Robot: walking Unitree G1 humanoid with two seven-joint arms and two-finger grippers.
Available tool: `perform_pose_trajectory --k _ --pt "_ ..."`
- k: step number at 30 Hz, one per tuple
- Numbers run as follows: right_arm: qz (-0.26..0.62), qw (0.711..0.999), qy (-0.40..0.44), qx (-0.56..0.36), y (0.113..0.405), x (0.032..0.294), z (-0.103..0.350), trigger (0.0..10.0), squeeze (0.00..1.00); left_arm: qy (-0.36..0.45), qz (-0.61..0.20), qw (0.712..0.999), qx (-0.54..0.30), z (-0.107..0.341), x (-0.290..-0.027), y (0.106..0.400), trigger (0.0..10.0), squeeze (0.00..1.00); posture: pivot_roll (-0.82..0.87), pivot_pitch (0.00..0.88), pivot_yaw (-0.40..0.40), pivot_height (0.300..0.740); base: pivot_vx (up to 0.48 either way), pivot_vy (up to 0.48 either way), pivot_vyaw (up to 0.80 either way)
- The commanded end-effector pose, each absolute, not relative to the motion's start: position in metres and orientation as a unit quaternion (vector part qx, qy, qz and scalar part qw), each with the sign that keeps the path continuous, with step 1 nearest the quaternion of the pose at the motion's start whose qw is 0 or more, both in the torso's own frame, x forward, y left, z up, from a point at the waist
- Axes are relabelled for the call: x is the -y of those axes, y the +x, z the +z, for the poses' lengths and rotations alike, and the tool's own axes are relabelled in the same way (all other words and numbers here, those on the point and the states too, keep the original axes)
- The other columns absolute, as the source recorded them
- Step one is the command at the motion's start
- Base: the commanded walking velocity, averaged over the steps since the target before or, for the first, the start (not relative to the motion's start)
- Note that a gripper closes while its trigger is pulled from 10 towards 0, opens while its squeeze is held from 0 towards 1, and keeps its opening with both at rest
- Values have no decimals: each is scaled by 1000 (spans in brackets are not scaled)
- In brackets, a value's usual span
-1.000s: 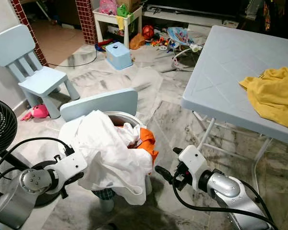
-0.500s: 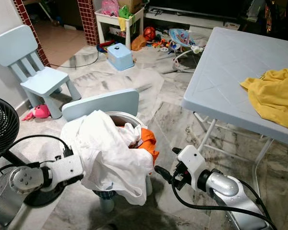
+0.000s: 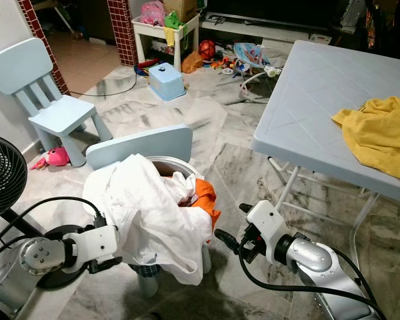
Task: Hang hanger
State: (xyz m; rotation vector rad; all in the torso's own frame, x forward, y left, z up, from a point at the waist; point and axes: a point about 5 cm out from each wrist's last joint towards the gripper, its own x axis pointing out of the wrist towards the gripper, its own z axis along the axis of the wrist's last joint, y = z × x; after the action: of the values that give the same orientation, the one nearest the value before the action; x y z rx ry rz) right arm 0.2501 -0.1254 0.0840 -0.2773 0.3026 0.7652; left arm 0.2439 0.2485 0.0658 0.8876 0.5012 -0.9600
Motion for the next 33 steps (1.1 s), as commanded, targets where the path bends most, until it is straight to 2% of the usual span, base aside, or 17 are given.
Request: perform_pose_trajectory --k 1,4,7,9,10,14,16,22,23,28,29,31,32,33 --pt "380 902 -136 -150 248 121 81 10000 0 407 -442 765 -229 63 -249 247 10000 1000 -60 84 -10 740 0 0 0" --pt "380 902 -137 -151 248 122 81 10000 0 423 -444 756 -230 58 -248 249 10000 1000 -60 84 -11 740 0 0 0" --pt "379 902 -139 -151 249 124 81 10000 0 427 -439 758 -225 56 -246 254 10000 1000 -65 84 -11 740 0 0 0" --pt "378 903 -140 -151 250 125 82 10000 0 429 -442 755 -225 53 -246 256 10000 639 -65 84 -11 740 0 0 0" --pt "377 903 -140 -150 250 125 82 10000 0 428 -443 754 -227 52 -246 256 10000 0 -76 85 -9 740 0 0 0" --pt "376 903 -141 -152 248 127 82 10000 0 438 -453 738 -240 45 -248 260 10000 0 -83 89 -7 740 0 0 0" --pt "375 903 -142 -153 247 127 82 10000 0 444 -469 720 -252 42 -247 259 10000 0 -87 90 -3 740 0 0 0" --pt "371 905 -141 -154 248 129 82 10000 0 446 -487 710 -244 46 -245 258 10000 0 -78 91 -3 740 0 0 0" --pt "372 904 -141 -155 248 127 81 10000 0 466 -484 698 -246 42 -248 258 10000 0 -77 93 -4 740 0 0 0" --pt "376 903 -138 -154 247 123 81 10000 0 494 -453 705 -231 41 -248 269 10000 0 -81 95 -8 740 0 0 0" --pt "376 903 -138 -154 247 124 81 10000 0 501 -444 707 -229 41 -248 273 6078 0 -83 95 -8 740 0 0 0" --pt "375 903 -139 -154 247 124 81 10000 0 499 -440 711 -229 40 -247 275 6078 0 -83 95 -8 740 0 0 0" --pt "374 904 -139 -154 247 125 81 10000 0 504 -441 705 -231 40 -247 276 0 0 -88 94 -5 740 0 0 0" --pt "372 905 -140 -155 247 127 81 10000 0 511 -442 700 -233 38 -248 276 0 0 -93 94 -3 740 0 0 0"
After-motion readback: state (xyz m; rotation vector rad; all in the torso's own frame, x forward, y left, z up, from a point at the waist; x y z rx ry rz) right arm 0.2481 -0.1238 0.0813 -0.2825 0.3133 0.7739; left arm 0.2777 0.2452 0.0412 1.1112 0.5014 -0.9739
